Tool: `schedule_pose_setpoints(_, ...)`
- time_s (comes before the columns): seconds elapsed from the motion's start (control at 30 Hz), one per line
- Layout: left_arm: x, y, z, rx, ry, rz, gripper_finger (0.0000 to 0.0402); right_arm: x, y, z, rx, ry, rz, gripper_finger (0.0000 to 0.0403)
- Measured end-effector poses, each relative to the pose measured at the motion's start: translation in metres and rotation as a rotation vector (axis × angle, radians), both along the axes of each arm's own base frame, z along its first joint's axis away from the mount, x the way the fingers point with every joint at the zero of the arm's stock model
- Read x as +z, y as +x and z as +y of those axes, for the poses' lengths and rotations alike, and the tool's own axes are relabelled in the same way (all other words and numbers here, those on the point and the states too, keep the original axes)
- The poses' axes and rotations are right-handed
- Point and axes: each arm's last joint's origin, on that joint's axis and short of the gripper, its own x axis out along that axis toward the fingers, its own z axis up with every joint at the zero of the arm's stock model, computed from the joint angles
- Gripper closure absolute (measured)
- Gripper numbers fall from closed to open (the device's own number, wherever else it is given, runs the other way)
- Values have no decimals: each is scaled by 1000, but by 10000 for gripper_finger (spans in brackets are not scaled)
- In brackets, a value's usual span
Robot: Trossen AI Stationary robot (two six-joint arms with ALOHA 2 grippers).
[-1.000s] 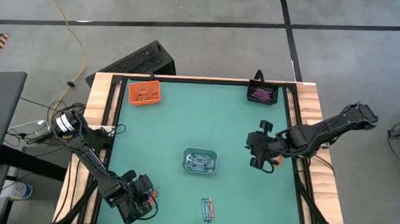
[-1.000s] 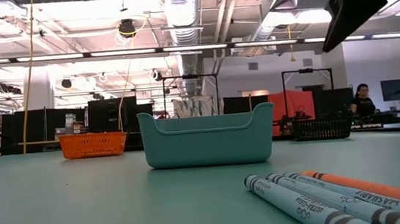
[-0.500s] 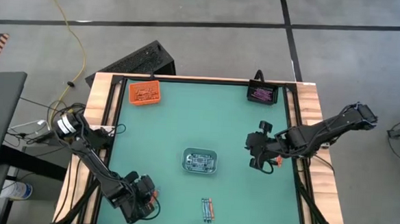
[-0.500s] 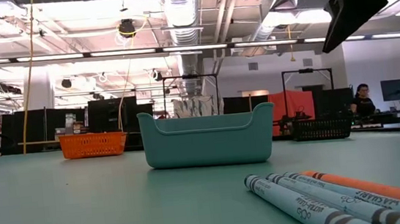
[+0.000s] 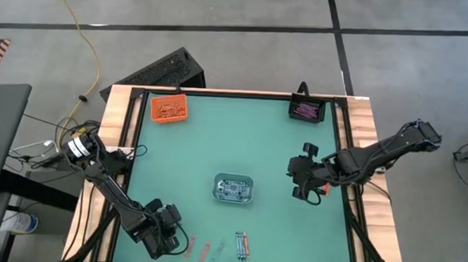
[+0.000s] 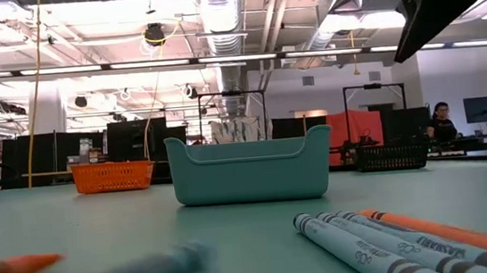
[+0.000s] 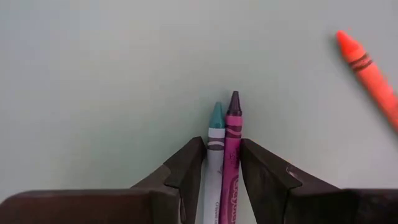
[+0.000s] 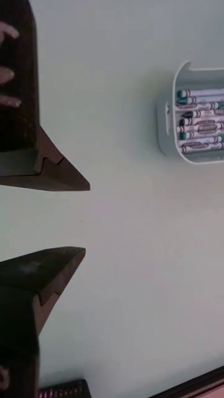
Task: Sort crayons
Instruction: Put the violet crayon into the black bin
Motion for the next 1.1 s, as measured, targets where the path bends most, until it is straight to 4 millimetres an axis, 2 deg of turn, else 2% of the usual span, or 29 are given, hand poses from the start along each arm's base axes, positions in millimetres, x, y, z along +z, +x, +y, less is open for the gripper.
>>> schedule_pose_setpoints(0.6, 0, 3, 4, -67, 52, -4, 296, 2, -5, 23, 97, 17, -42, 255)
schedule_pose_setpoints(0.9, 14, 7, 2, -94, 133, -2, 277, 2, -5, 24, 94, 23, -53, 255)
schedule_pose_setpoints(1.1, 15, 3, 3, -81, 146, 20, 273, 2, -5, 24, 93, 24, -54, 255)
